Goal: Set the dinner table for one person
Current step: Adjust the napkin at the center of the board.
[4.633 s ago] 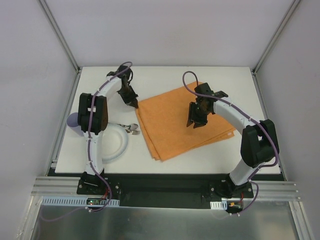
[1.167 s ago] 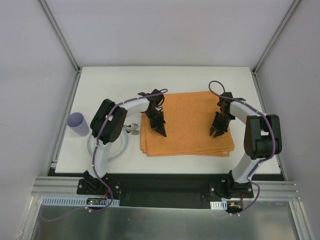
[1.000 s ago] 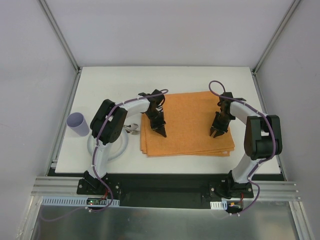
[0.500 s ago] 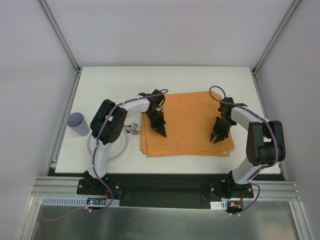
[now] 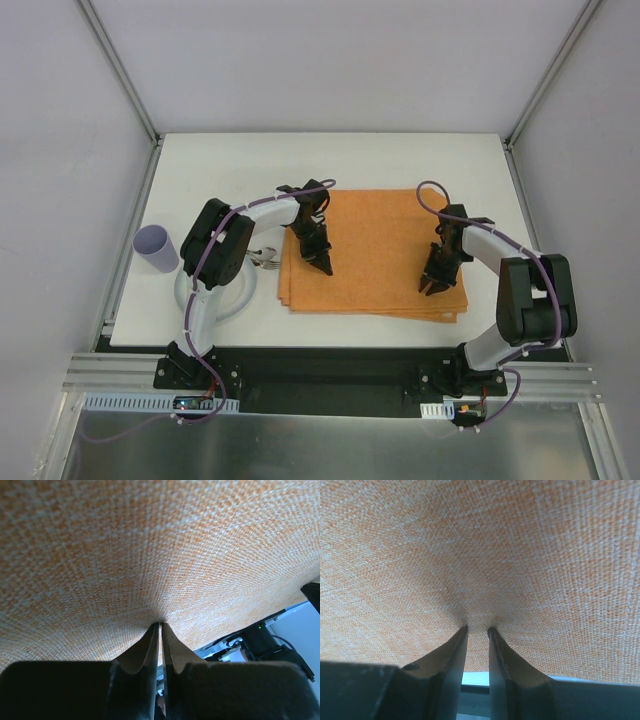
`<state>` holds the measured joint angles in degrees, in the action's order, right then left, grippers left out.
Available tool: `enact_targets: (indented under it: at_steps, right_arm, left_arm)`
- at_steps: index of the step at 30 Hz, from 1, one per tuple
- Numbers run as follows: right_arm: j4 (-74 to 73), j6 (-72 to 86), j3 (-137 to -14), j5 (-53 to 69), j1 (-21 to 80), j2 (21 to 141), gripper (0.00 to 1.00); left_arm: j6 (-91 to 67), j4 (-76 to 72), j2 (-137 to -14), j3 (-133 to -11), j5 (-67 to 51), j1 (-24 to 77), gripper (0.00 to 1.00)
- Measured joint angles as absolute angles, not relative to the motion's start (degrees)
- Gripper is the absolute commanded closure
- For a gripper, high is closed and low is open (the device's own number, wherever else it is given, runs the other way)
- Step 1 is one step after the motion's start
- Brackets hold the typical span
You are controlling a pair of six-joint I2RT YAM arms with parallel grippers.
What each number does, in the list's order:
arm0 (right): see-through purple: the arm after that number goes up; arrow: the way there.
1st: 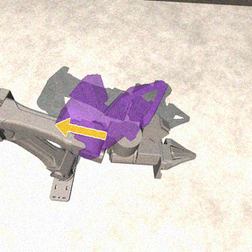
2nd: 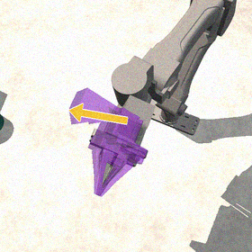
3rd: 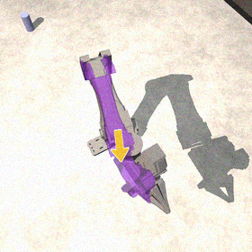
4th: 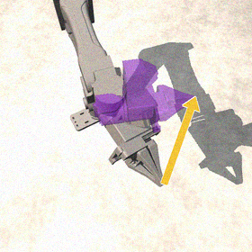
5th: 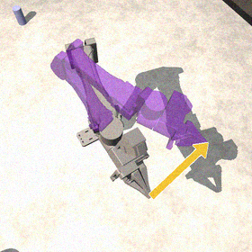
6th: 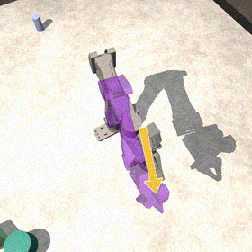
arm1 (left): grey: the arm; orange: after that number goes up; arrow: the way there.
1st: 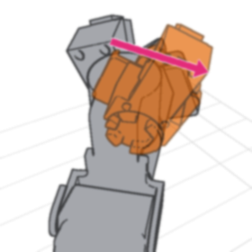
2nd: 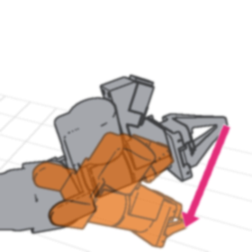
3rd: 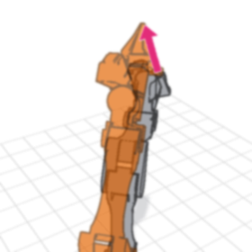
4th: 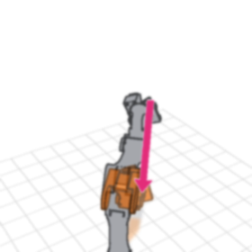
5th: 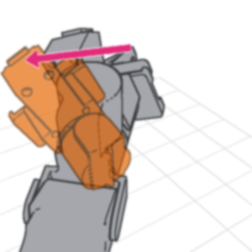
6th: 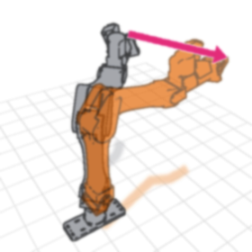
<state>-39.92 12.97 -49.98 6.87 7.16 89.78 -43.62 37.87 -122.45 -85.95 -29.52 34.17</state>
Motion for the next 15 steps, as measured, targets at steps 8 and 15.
enact_targets:
  at_steps: [8, 15]
  right_arm:
    - [-39.7, 13.4, -48.2, 6.8, 8.2, 87.9, 0.73]
    - [-39.9, 13.5, -47.8, 6.7, 8.8, 87.6, 0.73]
  left_arm:
    - [-44.0, 38.0, -122.5, -85.9, -29.5, 34.2, 0.93]
    - [-44.1, 38.0, -122.5, -85.8, -29.5, 34.2, 0.93]
